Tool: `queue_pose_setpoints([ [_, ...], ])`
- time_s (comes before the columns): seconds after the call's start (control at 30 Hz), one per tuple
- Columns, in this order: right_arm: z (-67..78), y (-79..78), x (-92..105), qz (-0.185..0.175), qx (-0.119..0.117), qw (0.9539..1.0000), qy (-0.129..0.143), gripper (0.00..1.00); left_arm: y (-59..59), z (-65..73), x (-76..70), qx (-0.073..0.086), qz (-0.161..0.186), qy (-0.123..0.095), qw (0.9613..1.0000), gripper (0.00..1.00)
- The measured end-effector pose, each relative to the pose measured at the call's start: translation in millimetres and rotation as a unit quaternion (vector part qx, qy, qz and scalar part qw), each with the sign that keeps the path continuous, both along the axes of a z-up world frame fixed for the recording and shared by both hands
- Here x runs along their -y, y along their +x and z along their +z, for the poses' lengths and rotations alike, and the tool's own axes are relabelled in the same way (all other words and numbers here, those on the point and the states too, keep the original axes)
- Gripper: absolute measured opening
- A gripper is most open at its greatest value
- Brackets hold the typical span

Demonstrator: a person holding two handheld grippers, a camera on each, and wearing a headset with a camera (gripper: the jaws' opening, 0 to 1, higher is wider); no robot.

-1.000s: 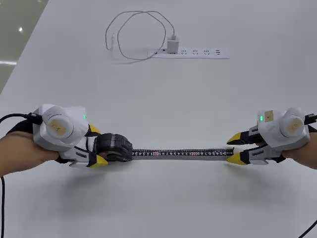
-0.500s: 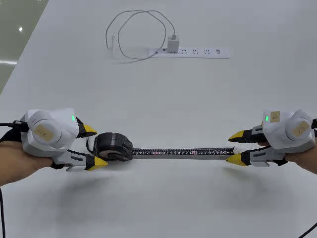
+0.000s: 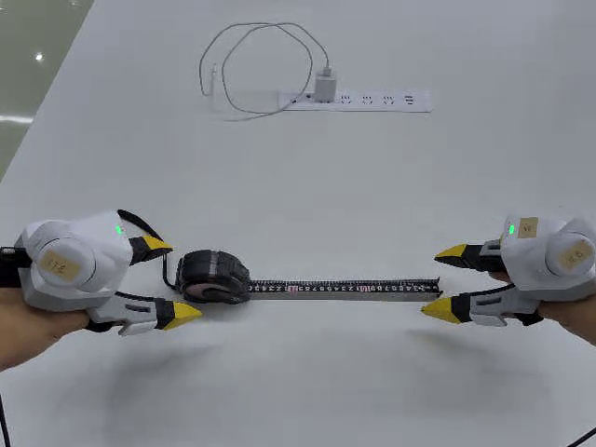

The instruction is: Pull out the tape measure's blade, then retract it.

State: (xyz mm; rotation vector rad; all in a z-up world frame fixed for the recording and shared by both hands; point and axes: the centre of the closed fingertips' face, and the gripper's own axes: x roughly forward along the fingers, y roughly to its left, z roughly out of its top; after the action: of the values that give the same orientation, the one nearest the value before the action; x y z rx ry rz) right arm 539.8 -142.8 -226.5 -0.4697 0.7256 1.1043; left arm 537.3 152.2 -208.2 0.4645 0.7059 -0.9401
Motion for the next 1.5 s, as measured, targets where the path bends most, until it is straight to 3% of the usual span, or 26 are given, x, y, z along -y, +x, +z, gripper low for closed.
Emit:
queue_pose_setpoints([
  [0.5,7.3,-8.0,-2.0,-0.045,0.009,0.9988,0.016,0.54,-10.5,4.9,-5.0,0.008,0.041,-0.026,0.9988,0.64],
  [0.67,7.7,-12.7,-2.1,-0.06,0.01,0.998,0.019,0.59,-12.7,10.5,-8.0,0.011,0.065,-0.045,0.9968,0.68],
  [1.0,12.1,-19.3,-2.6,-0.083,0.014,0.9958,0.036,0.65,-23.2,12.2,-14.7,0.017,0.093,-0.058,0.9938,0.72],
  [1.5,17.9,-31.6,-2.1,-0.11,0.022,0.9922,0.055,0.74,-42.3,8.3,-24.0,0.01,0.136,-0.078,0.9876,0.77],
])
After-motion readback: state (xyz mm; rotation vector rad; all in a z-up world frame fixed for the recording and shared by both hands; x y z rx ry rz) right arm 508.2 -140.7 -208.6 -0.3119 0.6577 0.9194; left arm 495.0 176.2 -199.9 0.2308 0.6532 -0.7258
